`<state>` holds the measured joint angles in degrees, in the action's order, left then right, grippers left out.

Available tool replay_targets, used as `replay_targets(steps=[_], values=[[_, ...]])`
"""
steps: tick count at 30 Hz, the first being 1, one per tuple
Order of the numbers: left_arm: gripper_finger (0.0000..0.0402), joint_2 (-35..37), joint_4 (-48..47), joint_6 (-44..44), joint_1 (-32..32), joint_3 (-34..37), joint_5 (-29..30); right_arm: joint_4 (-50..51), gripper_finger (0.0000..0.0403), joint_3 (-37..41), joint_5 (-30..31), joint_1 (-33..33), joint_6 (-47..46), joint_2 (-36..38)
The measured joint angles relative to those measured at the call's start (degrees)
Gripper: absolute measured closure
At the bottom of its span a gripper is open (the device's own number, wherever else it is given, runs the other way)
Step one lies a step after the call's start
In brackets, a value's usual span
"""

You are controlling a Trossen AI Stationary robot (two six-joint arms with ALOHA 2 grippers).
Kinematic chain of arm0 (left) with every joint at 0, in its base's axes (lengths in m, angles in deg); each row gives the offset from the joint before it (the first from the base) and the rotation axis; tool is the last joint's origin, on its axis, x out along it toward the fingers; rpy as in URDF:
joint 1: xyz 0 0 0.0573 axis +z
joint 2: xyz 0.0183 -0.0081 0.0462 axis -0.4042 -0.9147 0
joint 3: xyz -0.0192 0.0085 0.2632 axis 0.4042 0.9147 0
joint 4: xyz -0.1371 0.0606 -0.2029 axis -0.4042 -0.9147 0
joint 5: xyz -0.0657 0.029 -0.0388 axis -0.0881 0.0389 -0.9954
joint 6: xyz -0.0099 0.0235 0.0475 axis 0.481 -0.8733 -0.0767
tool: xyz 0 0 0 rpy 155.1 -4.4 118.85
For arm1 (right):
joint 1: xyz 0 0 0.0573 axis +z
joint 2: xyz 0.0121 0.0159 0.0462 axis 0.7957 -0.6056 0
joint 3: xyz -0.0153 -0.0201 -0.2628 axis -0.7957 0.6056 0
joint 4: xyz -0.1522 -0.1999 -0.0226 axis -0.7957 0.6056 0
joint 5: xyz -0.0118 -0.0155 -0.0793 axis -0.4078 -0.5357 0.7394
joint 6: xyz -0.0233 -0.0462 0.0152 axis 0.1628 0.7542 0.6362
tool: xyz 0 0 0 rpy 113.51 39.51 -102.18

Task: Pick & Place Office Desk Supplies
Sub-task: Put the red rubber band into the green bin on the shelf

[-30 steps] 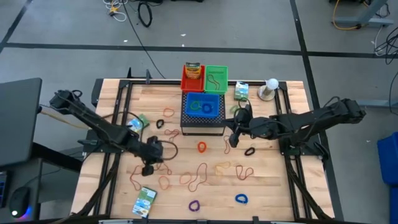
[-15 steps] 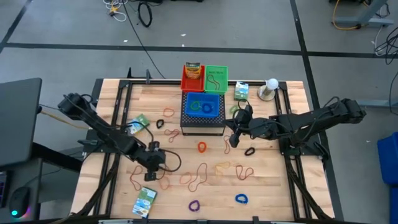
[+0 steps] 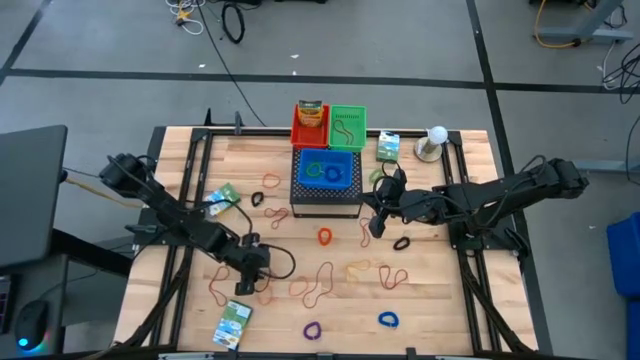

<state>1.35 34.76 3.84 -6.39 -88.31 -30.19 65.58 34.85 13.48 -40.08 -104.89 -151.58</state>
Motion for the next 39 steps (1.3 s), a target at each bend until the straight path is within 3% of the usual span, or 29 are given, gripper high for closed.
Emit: replay_targets(steps=[8, 12, 17, 27, 34, 39], values=[[0.0144, -2.6, 4.3, -1.6, 2.2, -0.7, -5.4, -0.1, 0.0398, 0.0, 0.0, 0.0, 0.3, 0.0], [0.0140, -5.3, 10.4, -7.0, 2.8, -0.8, -6.3, -0.2, 0.0398, 0.0, 0.0, 0.0, 0.7, 0.0], [0.0146, -6.1, 10.1, -10.6, 6.4, -1.0, -14.0, -0.2, 0.0398, 0.0, 0.0, 0.0, 0.7, 0.0], [0.0134, -4.4, -9.8, -16.8, 5.4, -7.9, -6.4, -0.6, 0.0398, 0.0, 0.1, 0.0, 0.0, 0.0], [0.0138, -6.2, -10.4, -20.6, 5.5, -7.9, -3.1, -0.7, 0.0398, 0.0, 0.6, 0.0, 0.0, 0.0], [0.0183, -7.4, -9.8, -20.0, 5.6, -8.0, -2.2, -0.7, 0.0398, 0.0, 0.8, 0.0, 0.2, 0.0]])
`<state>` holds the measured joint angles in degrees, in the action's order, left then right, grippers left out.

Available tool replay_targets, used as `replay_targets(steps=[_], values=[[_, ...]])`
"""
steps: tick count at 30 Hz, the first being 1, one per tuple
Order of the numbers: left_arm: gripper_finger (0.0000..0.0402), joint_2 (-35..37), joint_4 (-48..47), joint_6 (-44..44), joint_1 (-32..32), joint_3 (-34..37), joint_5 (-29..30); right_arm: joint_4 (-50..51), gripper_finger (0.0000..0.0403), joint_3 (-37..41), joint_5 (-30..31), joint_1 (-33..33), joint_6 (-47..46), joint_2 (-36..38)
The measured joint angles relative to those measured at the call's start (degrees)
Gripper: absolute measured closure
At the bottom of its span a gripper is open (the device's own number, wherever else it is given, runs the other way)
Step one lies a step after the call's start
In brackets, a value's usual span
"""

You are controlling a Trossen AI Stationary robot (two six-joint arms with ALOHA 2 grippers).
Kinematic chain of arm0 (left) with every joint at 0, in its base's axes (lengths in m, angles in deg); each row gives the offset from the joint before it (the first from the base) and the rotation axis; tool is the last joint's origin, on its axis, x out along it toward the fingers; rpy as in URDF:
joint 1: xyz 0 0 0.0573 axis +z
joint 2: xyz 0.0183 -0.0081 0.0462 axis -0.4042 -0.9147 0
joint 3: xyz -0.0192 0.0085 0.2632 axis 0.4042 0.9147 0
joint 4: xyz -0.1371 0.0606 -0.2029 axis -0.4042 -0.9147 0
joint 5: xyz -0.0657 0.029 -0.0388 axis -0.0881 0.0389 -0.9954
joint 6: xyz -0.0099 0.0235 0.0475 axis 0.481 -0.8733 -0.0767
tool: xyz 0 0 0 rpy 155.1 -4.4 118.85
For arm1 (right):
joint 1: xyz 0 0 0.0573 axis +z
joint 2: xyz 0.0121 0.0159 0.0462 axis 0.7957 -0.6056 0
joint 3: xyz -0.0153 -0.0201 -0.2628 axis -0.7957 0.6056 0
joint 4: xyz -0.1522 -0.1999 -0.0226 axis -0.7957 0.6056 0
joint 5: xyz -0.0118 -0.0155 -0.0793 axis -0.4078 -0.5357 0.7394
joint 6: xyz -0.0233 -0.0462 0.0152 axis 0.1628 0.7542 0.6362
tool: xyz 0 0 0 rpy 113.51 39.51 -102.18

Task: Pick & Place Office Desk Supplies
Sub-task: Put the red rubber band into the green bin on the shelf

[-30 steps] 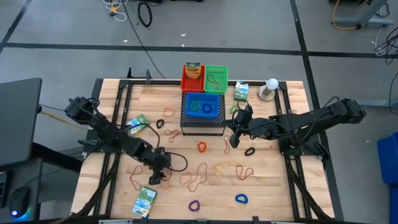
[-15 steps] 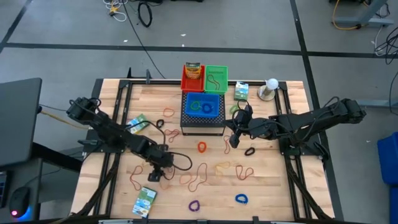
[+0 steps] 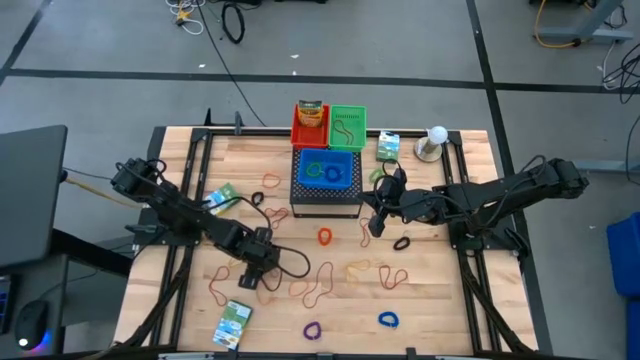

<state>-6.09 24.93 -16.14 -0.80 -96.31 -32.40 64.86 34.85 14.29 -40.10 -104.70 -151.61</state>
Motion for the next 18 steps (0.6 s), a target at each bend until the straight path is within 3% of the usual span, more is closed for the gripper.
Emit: replay_targets(steps=[12, 18], values=[[0.0382, 0.9, -1.5, 4.1, -0.1, 0.1, -0.6, 0.0, 0.0398, 0.0, 0.2, 0.0, 1.2, 0.0], [0.0397, 4.2, -7.9, 5.7, 2.4, 0.3, 2.6, 0.0, 0.0398, 0.0, 1.0, 0.0, 1.4, 0.0]])
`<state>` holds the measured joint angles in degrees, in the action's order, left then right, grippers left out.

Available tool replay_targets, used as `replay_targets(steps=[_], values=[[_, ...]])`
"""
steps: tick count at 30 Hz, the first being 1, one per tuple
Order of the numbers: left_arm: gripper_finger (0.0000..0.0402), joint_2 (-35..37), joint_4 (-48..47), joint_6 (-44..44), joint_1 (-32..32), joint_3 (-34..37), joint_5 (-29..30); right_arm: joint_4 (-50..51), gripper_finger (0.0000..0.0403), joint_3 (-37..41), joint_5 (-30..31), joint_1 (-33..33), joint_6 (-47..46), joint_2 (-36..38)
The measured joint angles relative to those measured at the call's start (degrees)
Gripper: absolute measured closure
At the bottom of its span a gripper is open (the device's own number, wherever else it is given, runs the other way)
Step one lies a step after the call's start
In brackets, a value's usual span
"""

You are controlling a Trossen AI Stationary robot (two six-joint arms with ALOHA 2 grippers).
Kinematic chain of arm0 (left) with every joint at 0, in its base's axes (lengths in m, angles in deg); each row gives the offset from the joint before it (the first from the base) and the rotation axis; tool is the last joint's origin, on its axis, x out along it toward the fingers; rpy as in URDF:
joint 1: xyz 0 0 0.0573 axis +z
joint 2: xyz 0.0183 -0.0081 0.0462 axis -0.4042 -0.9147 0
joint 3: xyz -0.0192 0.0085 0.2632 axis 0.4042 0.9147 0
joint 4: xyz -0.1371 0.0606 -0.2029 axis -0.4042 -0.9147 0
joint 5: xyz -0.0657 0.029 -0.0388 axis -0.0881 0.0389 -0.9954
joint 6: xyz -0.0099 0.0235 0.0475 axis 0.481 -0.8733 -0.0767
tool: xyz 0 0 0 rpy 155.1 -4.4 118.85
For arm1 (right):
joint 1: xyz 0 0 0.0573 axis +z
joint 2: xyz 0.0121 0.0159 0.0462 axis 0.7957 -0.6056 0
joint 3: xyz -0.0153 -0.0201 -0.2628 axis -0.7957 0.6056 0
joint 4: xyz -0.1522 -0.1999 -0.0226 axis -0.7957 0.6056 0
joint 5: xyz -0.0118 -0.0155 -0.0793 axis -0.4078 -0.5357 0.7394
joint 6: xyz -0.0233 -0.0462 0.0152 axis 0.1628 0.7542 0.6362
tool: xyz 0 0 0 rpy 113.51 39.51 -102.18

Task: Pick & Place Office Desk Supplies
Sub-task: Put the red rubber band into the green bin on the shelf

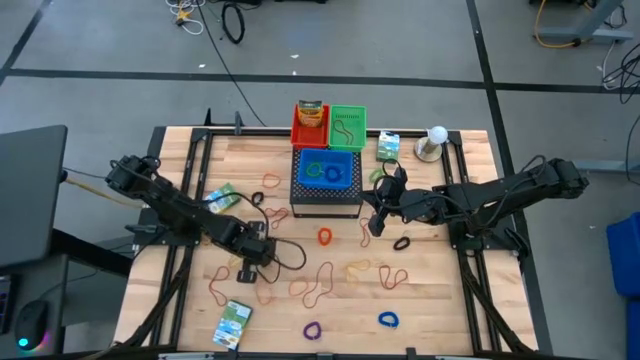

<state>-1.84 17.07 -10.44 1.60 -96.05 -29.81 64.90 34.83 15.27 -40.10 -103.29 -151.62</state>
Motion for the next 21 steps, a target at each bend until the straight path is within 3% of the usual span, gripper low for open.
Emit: replay_targets(steps=[9, 14, 21], values=[[0.0398, 4.0, -1.0, -0.5, 4.4, 0.0, 2.0, 0.0, 0.0398, 0.0, 0.0, 0.0, -0.2, 0.0], [0.0399, 12.7, 0.3, 2.8, 5.5, 0.0, 3.7, 0.2, 0.0398, 0.0, 0.0, 0.0, -0.5, 0.0], [0.0400, 26.0, 6.9, 12.4, 5.3, -0.1, 14.0, 1.1, 0.0398, 0.0, -0.4, 0.0, -2.0, 0.0]])
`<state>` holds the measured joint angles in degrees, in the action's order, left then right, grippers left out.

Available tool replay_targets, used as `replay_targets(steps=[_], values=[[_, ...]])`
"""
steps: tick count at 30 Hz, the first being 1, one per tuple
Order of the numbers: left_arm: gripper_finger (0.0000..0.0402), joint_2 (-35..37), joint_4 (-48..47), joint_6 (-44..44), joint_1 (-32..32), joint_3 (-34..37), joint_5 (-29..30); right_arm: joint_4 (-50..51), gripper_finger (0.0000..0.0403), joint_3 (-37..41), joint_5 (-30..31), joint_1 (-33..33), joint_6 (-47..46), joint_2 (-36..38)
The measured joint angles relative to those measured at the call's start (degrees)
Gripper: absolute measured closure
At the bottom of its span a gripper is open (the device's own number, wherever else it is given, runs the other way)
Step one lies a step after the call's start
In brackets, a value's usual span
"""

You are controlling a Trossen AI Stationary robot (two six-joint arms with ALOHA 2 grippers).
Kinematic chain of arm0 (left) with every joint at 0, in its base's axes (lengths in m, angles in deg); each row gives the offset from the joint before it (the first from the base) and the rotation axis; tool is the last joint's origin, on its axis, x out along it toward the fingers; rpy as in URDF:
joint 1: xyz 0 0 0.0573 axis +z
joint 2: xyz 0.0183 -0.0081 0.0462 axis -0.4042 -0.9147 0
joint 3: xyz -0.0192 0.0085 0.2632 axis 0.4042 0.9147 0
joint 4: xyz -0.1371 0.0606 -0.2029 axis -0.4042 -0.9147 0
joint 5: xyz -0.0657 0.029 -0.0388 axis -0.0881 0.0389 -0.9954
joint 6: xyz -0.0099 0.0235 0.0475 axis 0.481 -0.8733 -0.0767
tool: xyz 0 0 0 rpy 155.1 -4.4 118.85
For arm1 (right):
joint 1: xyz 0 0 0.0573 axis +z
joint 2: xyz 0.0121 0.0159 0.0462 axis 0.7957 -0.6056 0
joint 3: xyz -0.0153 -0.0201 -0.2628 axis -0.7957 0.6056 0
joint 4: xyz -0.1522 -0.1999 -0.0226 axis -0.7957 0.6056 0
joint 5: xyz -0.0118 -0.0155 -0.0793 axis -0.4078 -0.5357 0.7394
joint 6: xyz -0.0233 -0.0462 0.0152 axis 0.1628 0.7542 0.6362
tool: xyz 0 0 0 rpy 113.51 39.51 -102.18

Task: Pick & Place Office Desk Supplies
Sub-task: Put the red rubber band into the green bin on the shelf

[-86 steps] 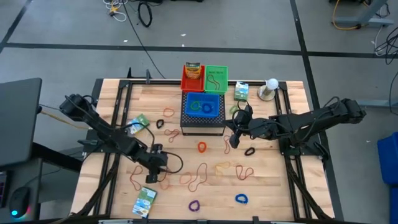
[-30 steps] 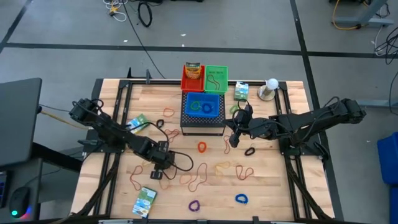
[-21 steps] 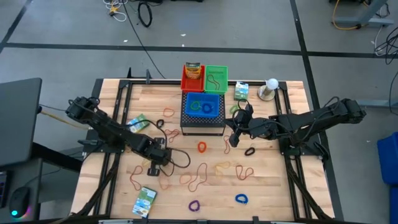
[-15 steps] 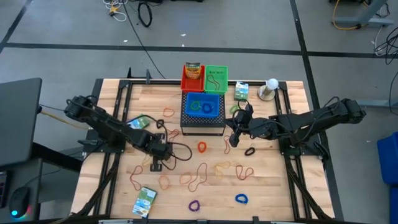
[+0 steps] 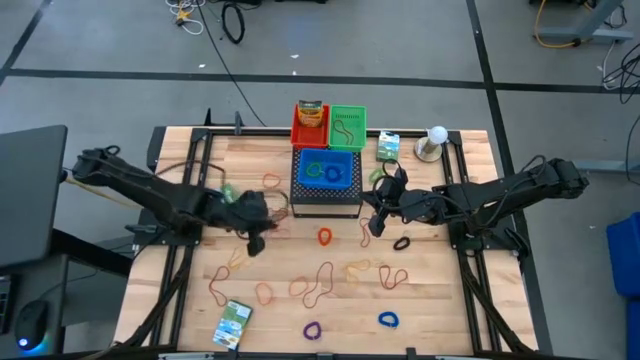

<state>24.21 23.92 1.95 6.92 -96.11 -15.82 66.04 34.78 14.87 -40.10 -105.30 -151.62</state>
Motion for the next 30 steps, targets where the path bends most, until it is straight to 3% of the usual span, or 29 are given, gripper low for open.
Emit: replay_targets(steps=[4, 7, 12, 18, 24, 30], values=[[0.0400, 3.8, 10.6, -0.9, 0.4, 0.0, 7.7, -1.1, 0.0398, 0.0, -2.6, 0.0, 0.0, 0.0], [0.0400, 4.0, 21.2, -4.7, 1.6, 0.0, 8.3, -3.1, 0.0398, 0.0, -4.5, 0.0, -0.9, 0.0], [0.0400, 2.3, 38.1, -11.5, 4.4, -0.1, 3.1, -7.9, 0.0398, -0.2, -7.4, 0.0, -4.5, 0.0], [0.0400, -2.3, 52.5, -12.7, 10.3, -0.1, -6.9, -13.5, 0.0392, -0.2, -9.6, 0.0, -8.3, 0.0], [0.0400, -8.7, 63.6, -9.8, 13.8, -0.1, -13.7, -17.1, 0.0327, -0.2, -11.1, 0.0, -10.6, 0.0], [0.0400, -14.4, 71.8, -6.2, 14.4, -0.1, -17.5, -20.3, 0.0251, -0.2, -10.4, 0.0, -6.3, 0.0]])
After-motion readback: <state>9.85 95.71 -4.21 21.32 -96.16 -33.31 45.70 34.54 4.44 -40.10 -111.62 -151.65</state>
